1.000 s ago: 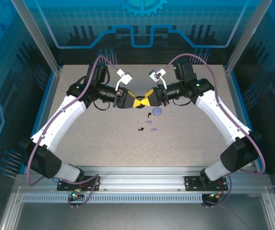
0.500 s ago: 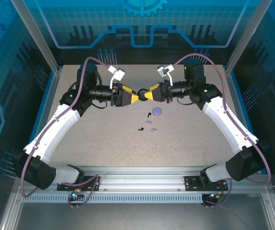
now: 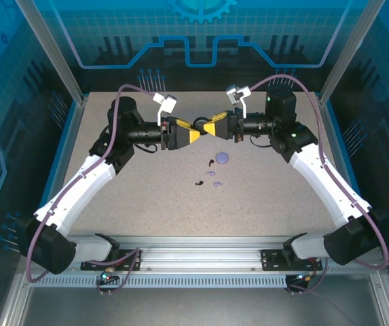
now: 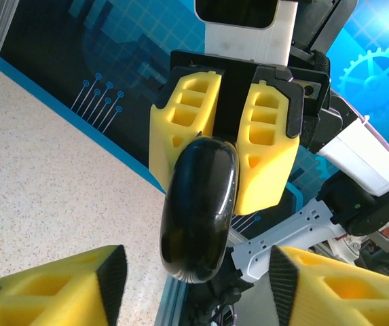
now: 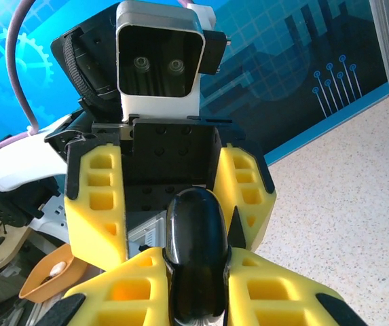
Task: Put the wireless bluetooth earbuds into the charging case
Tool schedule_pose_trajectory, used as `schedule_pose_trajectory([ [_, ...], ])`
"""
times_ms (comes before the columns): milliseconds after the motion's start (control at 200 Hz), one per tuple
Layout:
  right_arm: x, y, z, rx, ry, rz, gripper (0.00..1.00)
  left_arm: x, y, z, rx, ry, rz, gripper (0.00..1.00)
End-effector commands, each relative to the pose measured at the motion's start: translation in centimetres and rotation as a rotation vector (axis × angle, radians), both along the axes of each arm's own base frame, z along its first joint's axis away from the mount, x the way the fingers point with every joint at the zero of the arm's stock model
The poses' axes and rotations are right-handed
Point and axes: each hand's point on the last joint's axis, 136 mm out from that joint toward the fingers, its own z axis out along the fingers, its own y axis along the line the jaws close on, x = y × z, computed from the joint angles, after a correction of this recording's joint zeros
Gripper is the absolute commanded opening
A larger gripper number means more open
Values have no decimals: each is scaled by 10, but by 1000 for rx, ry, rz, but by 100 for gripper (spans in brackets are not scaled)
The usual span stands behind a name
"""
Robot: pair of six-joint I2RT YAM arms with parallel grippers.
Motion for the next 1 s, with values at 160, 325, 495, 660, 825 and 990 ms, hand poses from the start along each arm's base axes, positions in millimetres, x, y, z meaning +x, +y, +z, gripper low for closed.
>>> schedule_pose_trajectory([
  [160,-10,7,17,31,-31,44,15,-9,-1,26,-28,-81,-13,48],
  [325,-13,9,16,24,-32,60,16,-9,-1,29,-34,-88,-14,46],
  [495,-14,11,16,23,-33,65,16,-10,-4,30,-38,-94,-24,43],
  [660,-14,13,16,22,-33,70,16,-11,-4,31,-40,-98,-27,38],
  [825,-16,14,15,19,-32,77,16,-13,-5,32,-40,-100,-32,36],
  [990,-15,13,15,17,-38,67,16,-13,-7,30,-35,-96,-41,26],
])
